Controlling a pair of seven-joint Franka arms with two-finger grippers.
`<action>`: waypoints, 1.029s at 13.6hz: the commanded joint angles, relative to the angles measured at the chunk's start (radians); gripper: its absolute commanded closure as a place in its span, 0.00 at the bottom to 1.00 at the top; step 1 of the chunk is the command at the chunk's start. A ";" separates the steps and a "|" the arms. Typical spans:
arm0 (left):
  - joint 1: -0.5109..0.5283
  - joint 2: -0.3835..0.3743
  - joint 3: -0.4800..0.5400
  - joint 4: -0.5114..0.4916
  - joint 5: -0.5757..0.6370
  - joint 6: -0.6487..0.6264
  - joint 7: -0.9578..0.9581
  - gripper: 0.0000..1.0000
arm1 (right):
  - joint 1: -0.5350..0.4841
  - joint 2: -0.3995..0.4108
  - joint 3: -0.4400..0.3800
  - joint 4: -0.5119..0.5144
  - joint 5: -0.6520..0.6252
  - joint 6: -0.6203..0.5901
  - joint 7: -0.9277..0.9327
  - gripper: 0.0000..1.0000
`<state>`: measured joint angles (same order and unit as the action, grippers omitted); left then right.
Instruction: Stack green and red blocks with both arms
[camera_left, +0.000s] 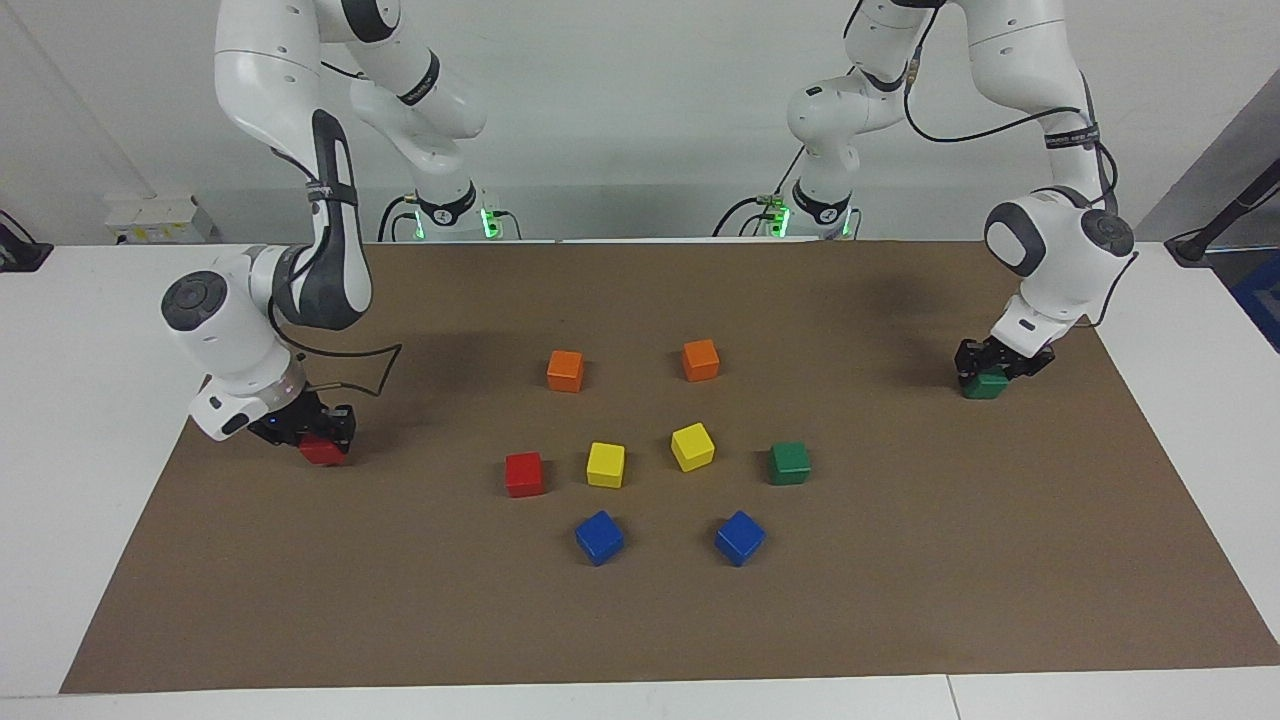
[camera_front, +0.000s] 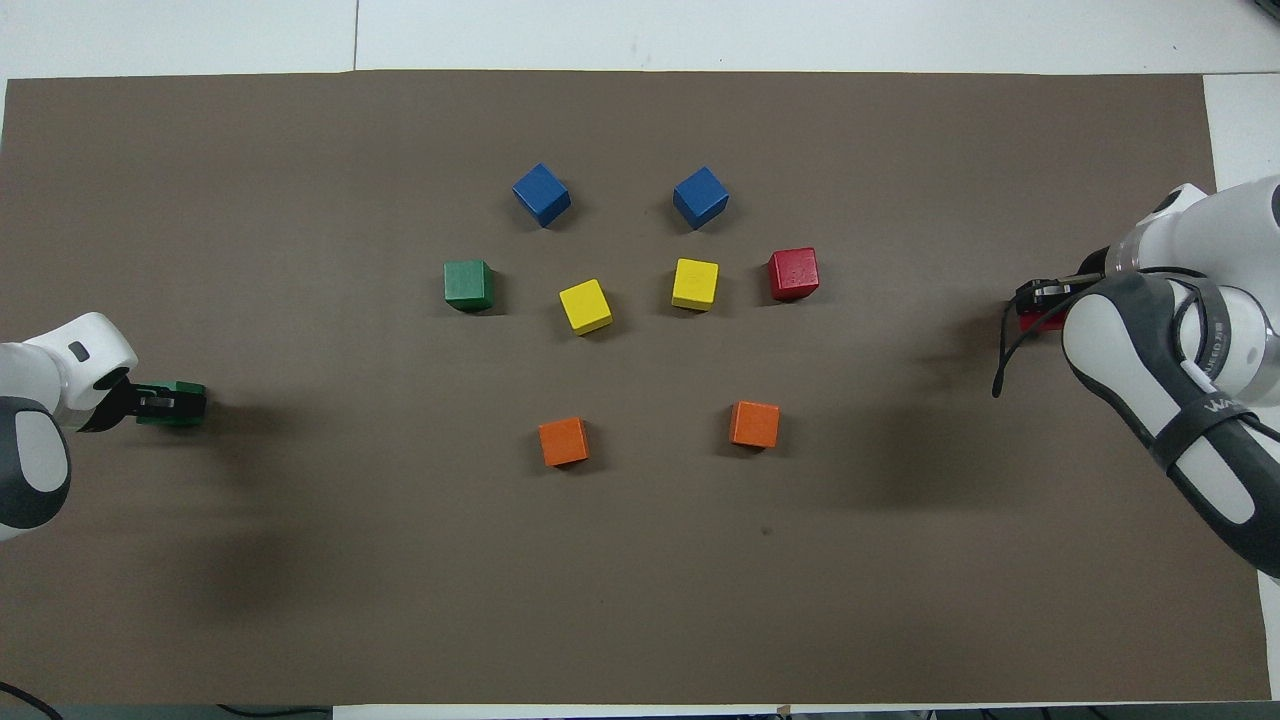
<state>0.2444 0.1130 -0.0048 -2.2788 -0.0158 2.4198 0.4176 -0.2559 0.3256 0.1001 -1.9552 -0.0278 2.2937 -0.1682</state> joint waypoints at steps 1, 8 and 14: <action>0.013 -0.004 -0.006 0.042 0.005 -0.037 0.023 0.00 | -0.026 0.000 0.013 -0.028 -0.015 0.043 -0.028 1.00; -0.155 0.062 -0.007 0.422 0.007 -0.378 -0.190 0.00 | -0.028 0.012 0.013 -0.028 -0.015 0.058 -0.028 1.00; -0.401 0.163 -0.009 0.606 -0.013 -0.412 -0.453 0.00 | -0.031 0.016 0.013 -0.033 -0.015 0.072 -0.028 0.98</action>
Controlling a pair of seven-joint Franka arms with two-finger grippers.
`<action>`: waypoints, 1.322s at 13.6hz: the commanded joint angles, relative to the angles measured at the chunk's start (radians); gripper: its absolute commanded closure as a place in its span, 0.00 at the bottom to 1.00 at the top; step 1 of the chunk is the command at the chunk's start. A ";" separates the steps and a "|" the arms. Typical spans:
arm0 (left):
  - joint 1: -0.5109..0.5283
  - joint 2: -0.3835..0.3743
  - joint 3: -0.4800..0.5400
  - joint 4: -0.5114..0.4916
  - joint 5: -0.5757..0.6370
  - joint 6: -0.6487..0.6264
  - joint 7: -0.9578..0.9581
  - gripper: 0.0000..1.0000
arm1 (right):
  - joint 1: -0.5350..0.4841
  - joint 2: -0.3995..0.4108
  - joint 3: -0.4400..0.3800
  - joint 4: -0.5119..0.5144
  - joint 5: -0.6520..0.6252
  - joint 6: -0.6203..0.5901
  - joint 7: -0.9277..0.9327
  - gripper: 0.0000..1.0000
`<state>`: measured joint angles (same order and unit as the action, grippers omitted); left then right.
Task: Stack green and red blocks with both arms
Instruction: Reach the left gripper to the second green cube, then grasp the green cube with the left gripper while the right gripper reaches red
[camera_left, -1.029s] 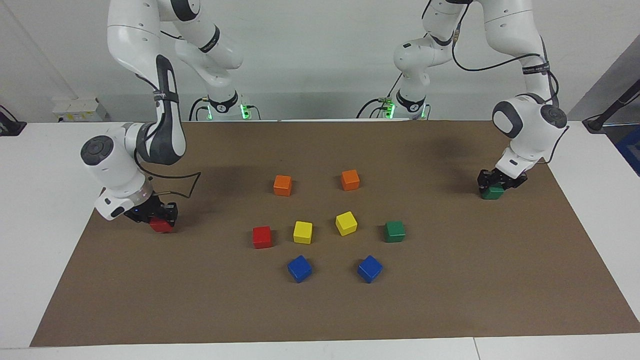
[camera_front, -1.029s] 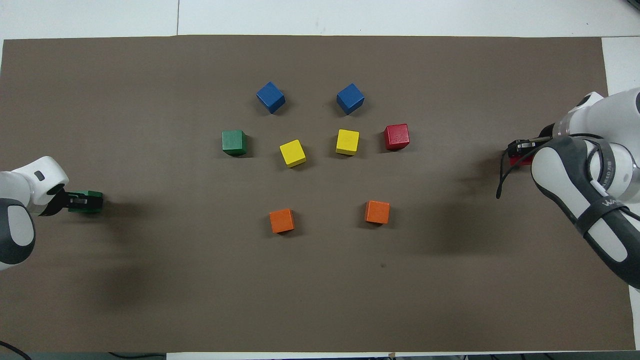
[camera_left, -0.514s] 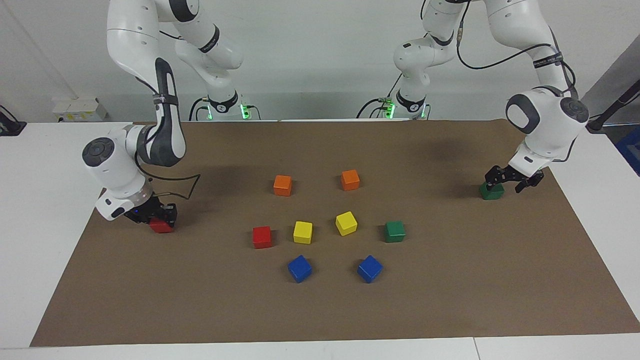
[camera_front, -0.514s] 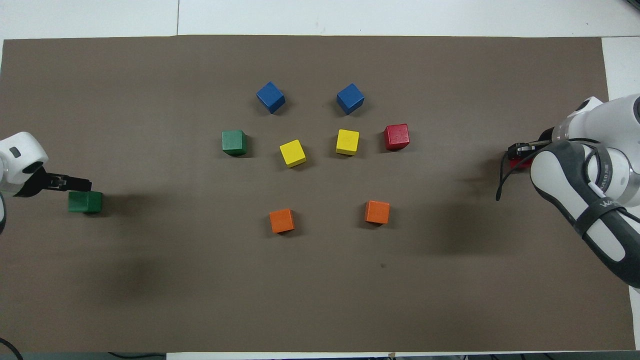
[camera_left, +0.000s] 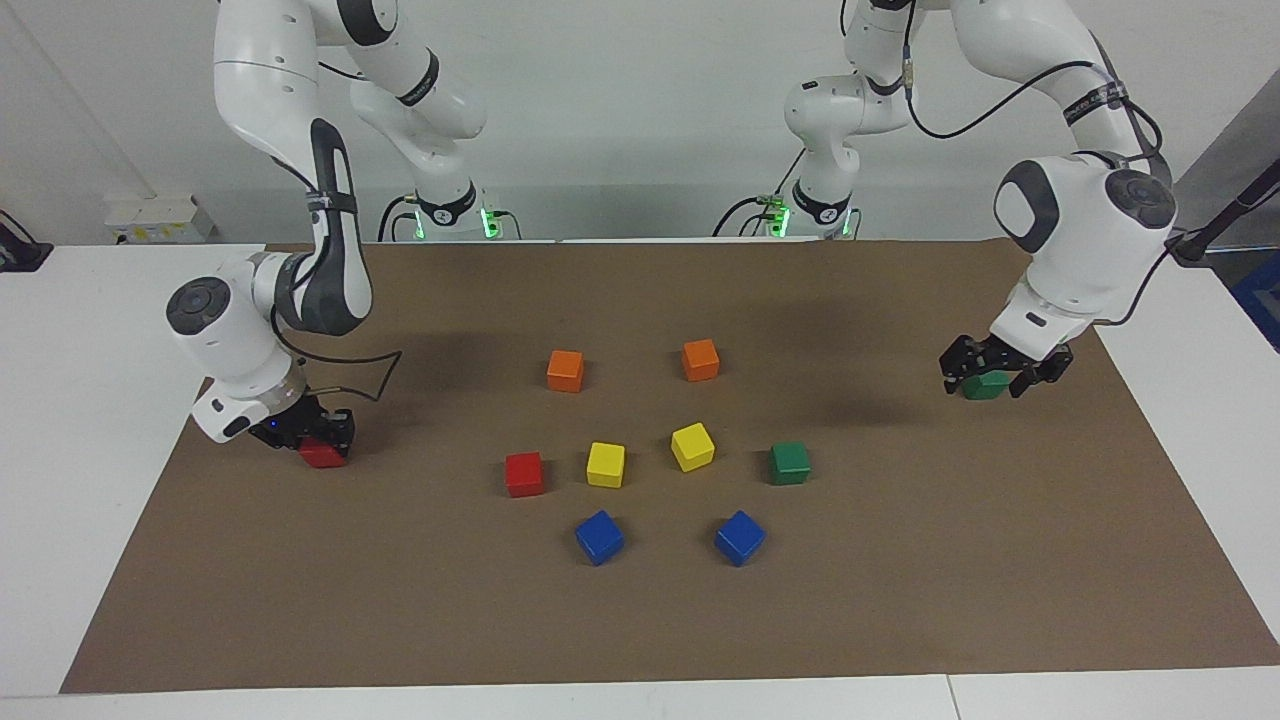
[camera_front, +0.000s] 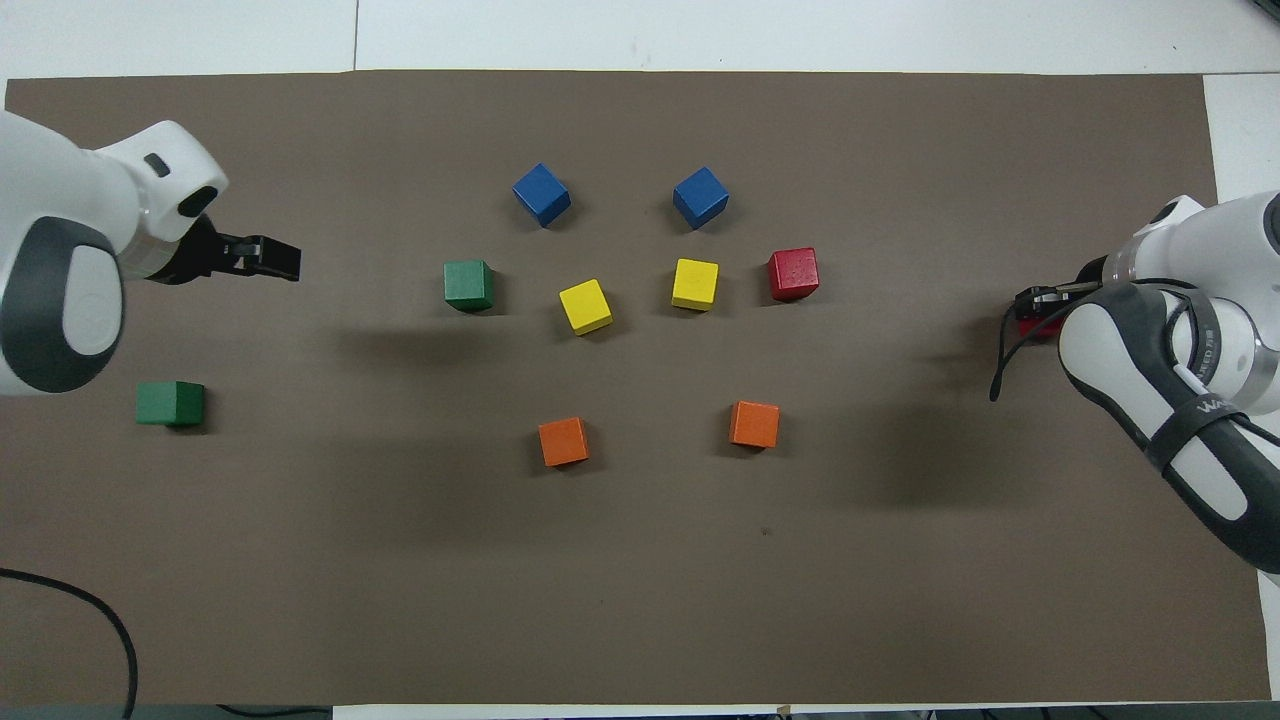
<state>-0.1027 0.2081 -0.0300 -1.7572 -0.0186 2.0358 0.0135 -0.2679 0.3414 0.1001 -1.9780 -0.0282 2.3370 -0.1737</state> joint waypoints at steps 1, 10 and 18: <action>-0.083 0.100 0.016 0.114 -0.015 -0.026 -0.064 0.00 | -0.019 0.001 0.012 -0.010 -0.015 0.028 -0.024 0.79; -0.232 0.267 0.018 0.061 -0.006 0.205 -0.195 0.00 | -0.001 -0.065 0.012 0.051 -0.016 -0.131 -0.023 0.00; -0.267 0.258 0.019 -0.022 0.006 0.282 -0.222 1.00 | 0.284 -0.016 0.012 0.462 -0.102 -0.536 0.247 0.00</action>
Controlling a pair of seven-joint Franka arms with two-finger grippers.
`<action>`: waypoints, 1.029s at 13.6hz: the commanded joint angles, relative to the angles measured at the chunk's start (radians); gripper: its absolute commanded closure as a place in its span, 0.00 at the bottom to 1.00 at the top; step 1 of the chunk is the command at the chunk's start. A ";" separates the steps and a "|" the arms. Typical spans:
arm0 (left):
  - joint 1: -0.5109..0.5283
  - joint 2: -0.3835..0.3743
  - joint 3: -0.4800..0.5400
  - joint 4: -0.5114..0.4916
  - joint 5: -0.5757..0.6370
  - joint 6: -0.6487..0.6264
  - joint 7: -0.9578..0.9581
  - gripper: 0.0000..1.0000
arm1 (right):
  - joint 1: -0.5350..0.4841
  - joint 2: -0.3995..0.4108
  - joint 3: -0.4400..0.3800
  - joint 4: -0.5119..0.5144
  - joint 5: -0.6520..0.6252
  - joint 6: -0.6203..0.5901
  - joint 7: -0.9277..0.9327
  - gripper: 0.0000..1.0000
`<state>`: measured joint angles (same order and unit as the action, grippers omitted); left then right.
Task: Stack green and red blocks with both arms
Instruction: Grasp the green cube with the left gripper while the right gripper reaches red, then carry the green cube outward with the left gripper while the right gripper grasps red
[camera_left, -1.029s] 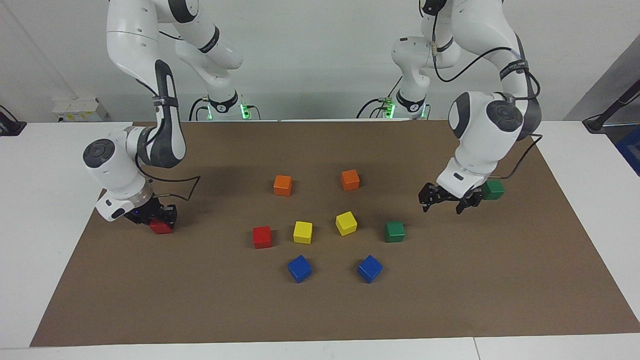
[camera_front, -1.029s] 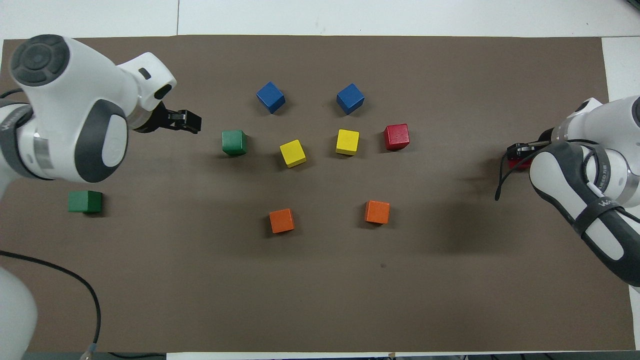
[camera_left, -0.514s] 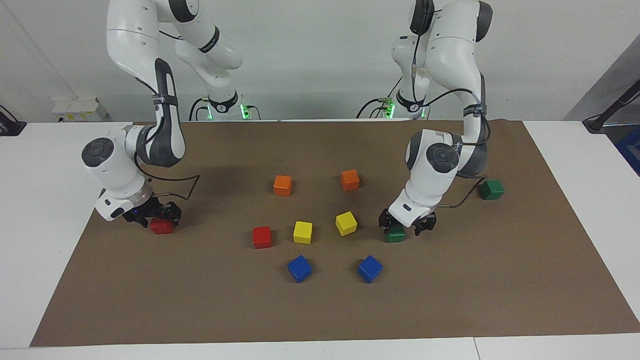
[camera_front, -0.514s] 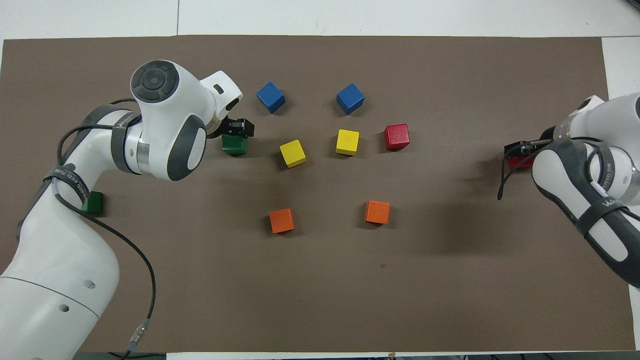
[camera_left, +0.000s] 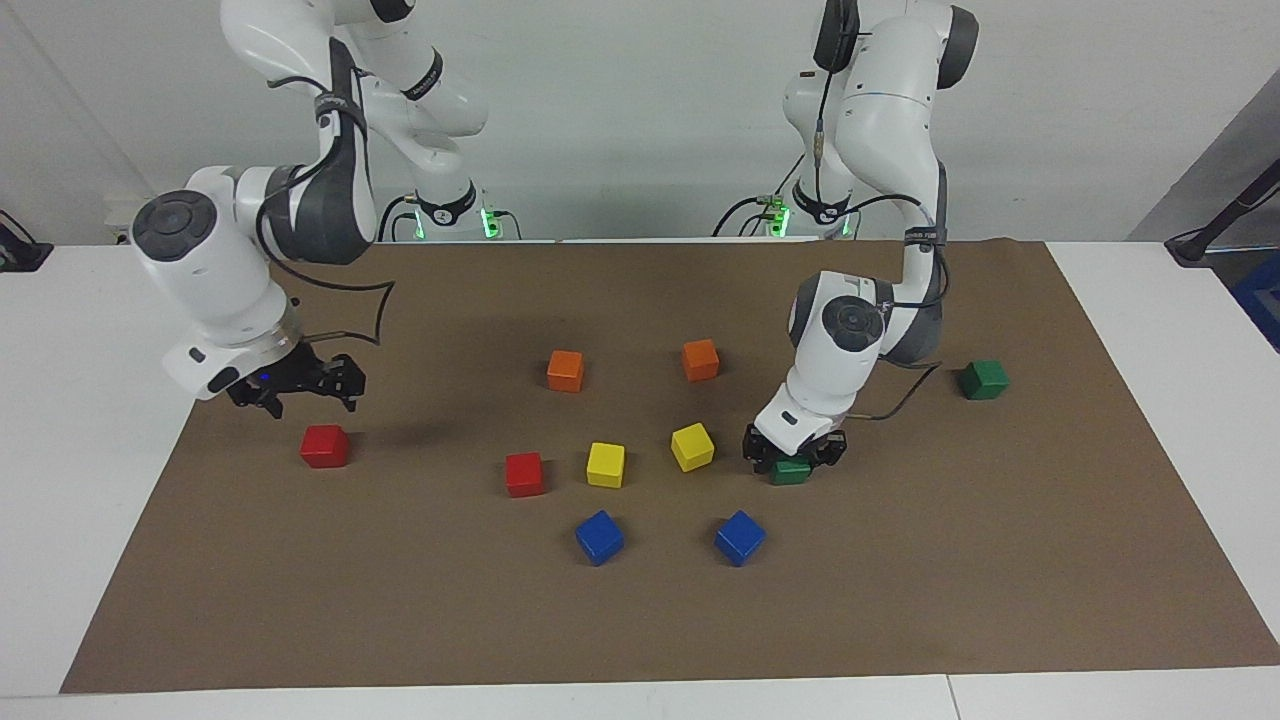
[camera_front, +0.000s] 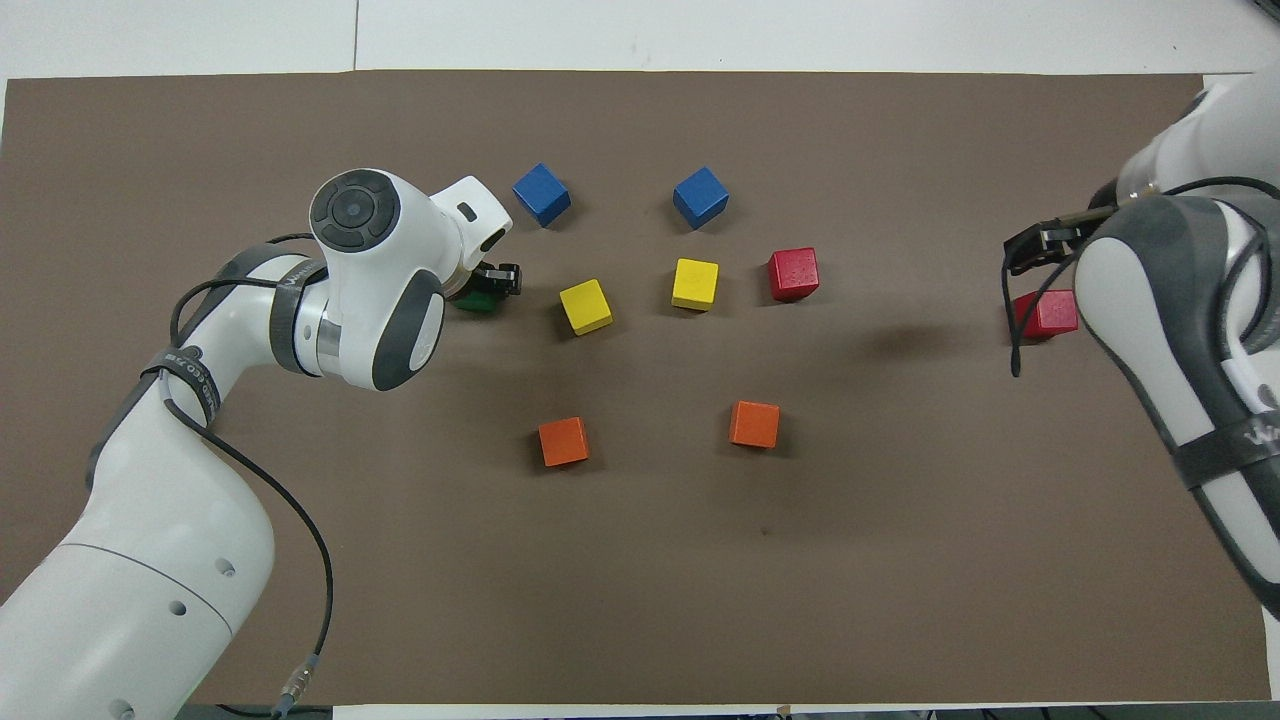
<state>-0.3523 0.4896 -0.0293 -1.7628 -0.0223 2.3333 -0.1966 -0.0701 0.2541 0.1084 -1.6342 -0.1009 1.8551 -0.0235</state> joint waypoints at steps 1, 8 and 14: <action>-0.014 -0.025 0.022 0.012 0.012 -0.067 -0.012 1.00 | 0.136 0.086 0.005 0.137 -0.023 -0.039 0.138 0.00; 0.171 -0.225 0.023 0.086 0.010 -0.420 0.122 1.00 | 0.279 0.296 0.013 0.300 0.003 0.039 0.408 0.00; 0.459 -0.362 0.023 -0.050 0.008 -0.473 0.443 1.00 | 0.297 0.324 0.011 0.216 -0.002 0.185 0.504 0.00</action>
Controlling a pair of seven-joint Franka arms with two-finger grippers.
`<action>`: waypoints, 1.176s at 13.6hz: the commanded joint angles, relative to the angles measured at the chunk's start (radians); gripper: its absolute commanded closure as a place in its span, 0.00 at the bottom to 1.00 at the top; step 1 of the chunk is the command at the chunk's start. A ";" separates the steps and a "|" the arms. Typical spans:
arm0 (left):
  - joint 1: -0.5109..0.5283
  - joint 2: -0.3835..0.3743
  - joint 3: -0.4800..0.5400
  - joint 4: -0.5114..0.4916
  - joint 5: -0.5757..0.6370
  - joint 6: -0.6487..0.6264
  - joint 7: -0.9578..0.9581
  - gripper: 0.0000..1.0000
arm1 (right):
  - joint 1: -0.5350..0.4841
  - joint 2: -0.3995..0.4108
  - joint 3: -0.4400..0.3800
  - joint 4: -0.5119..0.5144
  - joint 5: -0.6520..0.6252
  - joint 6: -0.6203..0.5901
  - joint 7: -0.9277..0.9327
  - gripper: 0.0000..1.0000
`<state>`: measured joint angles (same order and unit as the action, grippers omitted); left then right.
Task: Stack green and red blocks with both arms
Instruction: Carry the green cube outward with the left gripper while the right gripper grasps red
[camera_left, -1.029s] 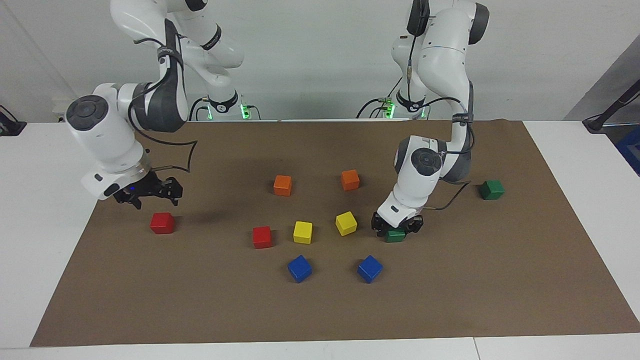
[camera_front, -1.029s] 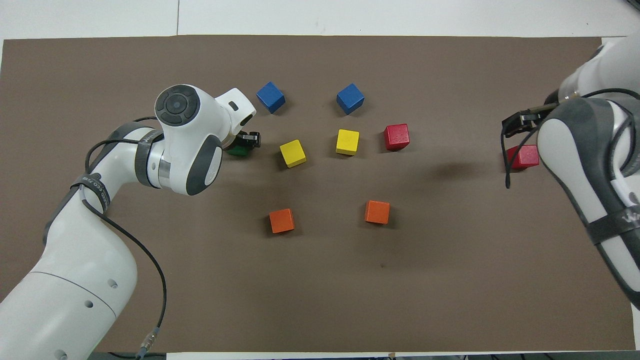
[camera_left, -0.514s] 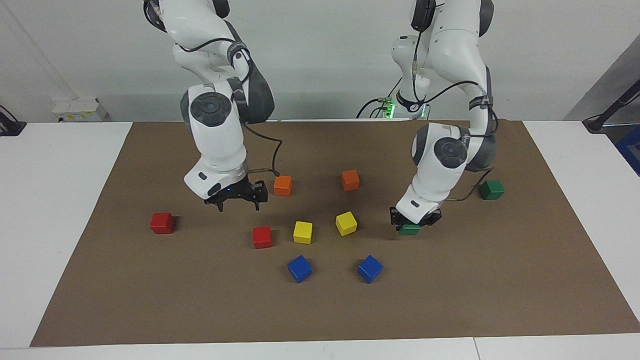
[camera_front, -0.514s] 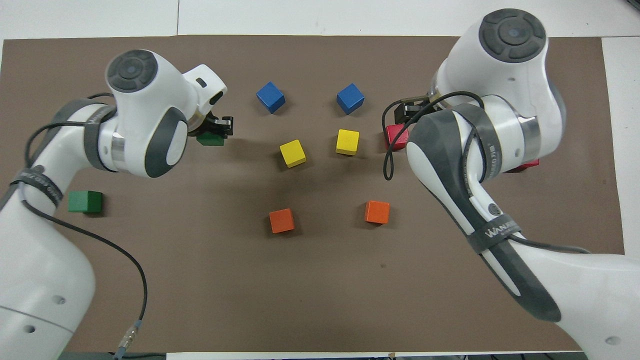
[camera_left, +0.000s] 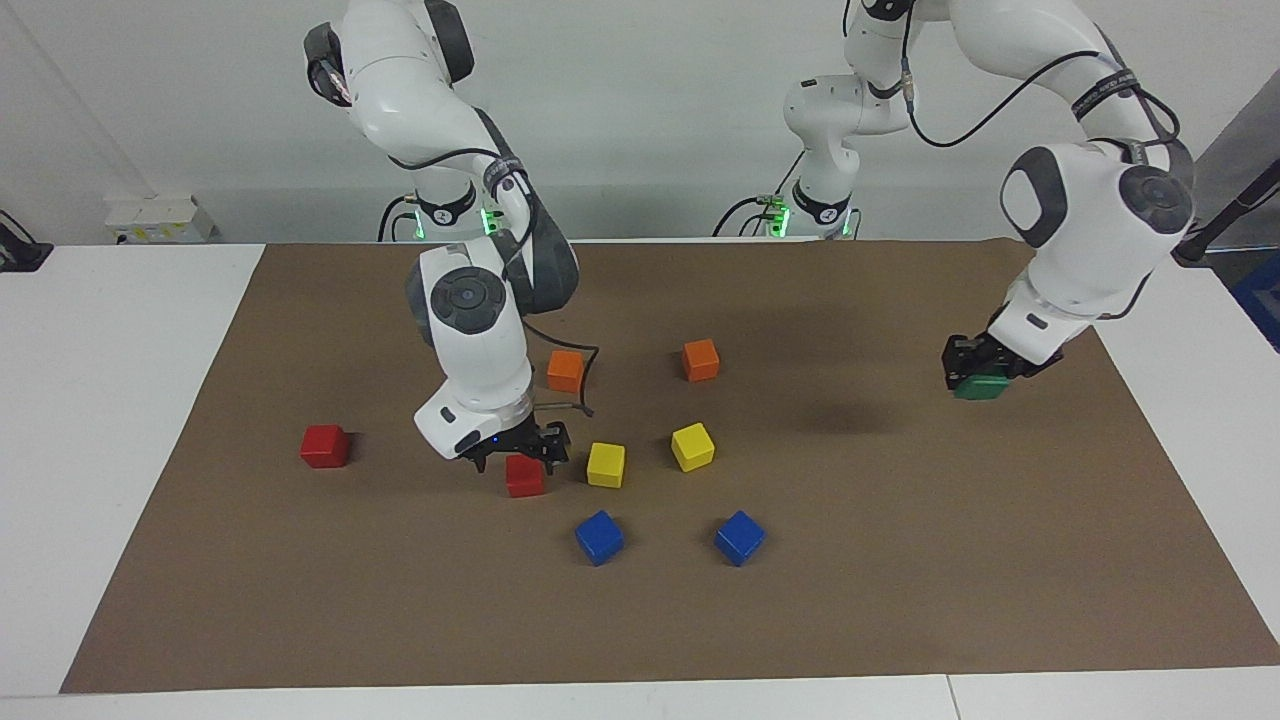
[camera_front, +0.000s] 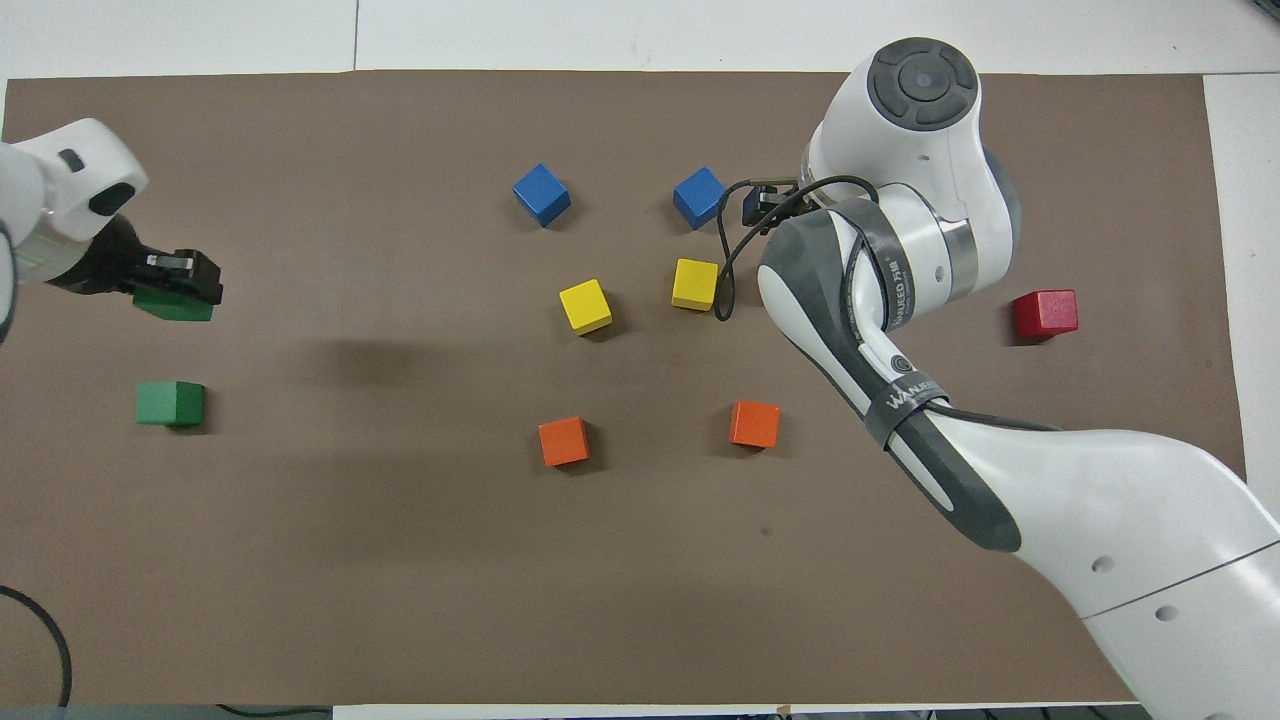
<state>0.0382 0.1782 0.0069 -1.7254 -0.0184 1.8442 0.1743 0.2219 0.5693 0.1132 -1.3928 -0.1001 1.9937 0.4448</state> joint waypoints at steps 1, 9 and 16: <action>0.110 -0.063 -0.013 -0.118 0.005 0.029 0.123 1.00 | 0.002 0.009 0.005 -0.069 -0.004 0.097 0.035 0.00; 0.215 -0.200 -0.013 -0.493 0.005 0.380 0.217 1.00 | -0.018 -0.014 0.006 -0.222 -0.024 0.232 0.025 0.00; 0.213 -0.181 -0.013 -0.554 0.005 0.506 0.226 1.00 | -0.070 -0.071 0.003 -0.249 -0.026 0.179 -0.079 1.00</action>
<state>0.2452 0.0128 -0.0019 -2.2300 -0.0184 2.2856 0.3861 0.1942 0.5616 0.1078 -1.6250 -0.1072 2.2306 0.4376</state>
